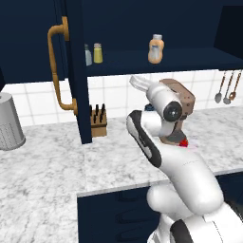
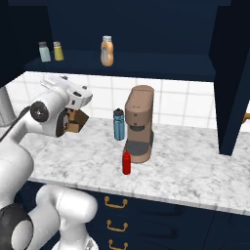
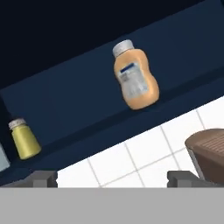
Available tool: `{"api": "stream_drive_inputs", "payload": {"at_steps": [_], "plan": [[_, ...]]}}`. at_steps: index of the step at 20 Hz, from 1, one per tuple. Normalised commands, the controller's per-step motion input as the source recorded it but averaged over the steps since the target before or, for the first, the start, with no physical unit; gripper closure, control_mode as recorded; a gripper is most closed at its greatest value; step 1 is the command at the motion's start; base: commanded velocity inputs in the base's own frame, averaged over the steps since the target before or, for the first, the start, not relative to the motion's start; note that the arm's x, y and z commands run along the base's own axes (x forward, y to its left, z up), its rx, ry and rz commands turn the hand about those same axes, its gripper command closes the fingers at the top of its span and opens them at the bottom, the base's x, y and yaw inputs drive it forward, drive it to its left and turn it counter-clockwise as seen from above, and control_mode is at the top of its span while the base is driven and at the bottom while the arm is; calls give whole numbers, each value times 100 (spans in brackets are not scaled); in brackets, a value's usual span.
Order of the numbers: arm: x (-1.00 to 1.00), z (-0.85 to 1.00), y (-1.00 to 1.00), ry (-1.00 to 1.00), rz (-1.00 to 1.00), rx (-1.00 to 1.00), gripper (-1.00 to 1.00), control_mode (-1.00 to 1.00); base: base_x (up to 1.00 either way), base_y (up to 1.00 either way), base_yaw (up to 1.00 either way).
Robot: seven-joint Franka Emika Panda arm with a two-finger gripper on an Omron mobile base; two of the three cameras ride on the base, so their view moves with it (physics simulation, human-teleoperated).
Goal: Put the shaker and condiment bottle from the counter next to their counterparts in the cabinet.
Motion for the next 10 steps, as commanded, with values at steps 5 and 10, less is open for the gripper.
{"api": "stream_drive_inputs", "payload": {"at_steps": [5,10], "plan": [[-28,-55,-29,9,-50,0,-100,-100,0,0,0],[-3,-92,-15,22,-18,0,-100,-100,0,0,0]]}}
